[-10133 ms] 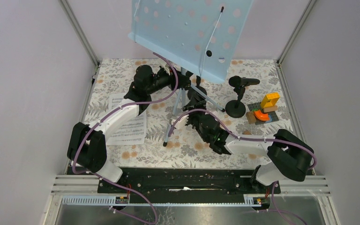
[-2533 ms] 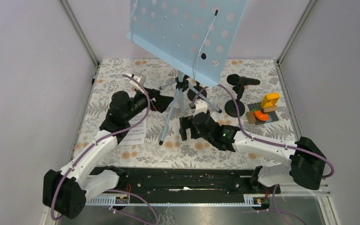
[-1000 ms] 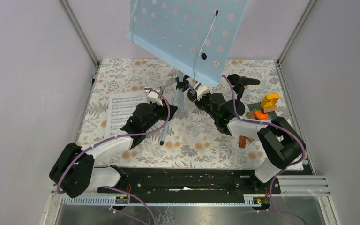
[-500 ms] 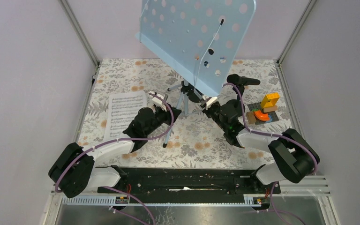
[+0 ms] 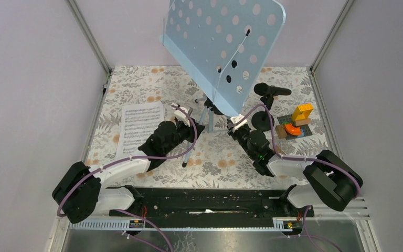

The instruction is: Pack up the instrument practice props

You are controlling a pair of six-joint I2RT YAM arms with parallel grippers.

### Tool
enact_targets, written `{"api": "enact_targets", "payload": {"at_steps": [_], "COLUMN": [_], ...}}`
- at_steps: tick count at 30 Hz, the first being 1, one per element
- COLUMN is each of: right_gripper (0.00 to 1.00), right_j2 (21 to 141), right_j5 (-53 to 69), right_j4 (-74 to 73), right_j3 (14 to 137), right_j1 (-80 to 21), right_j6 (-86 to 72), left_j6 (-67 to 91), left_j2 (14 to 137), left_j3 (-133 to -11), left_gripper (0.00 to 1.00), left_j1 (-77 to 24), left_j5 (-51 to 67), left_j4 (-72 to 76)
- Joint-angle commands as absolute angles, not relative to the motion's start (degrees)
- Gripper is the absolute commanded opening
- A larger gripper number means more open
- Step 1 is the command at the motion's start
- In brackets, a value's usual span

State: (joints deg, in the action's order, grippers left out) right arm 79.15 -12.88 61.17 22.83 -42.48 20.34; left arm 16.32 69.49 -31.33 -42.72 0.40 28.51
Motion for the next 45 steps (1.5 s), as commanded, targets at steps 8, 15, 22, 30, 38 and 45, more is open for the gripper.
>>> {"api": "enact_targets", "payload": {"at_steps": [8,15,22,30,38,45], "right_gripper": [0.00,0.00,0.03,0.23,0.07,0.03], "right_j2": [72.69,71.92,69.80,65.15,68.79,83.42], "right_j5": [0.27,0.42,0.28,-7.45,-7.92,-11.06], "right_j4": [80.53,80.38,76.13,72.43,79.16,96.19], "right_j3": [20.30,18.05,14.66,12.91,13.85,13.46], "right_j1": [-49.75,-50.66,-50.71,-50.71,-50.71,-50.69], "right_j6": [17.17,18.06,18.71,18.63,13.19,10.21], "left_j6": [19.78,18.74,18.01,18.80,17.91,14.94], "left_j2": [66.74,66.80,67.24,68.12,67.89,68.64], "left_j3": [-38.10,-38.03,-36.91,-35.93,-38.18,-41.54], "left_gripper": [0.05,0.48,0.46,0.17,0.02,0.00], "left_j1": [-46.13,-46.55,-46.65,-46.75,-47.68,-50.40], "left_j5": [6.57,5.00,4.78,5.71,6.58,8.11], "left_j4": [29.97,28.89,30.37,31.56,32.42,31.50]}}
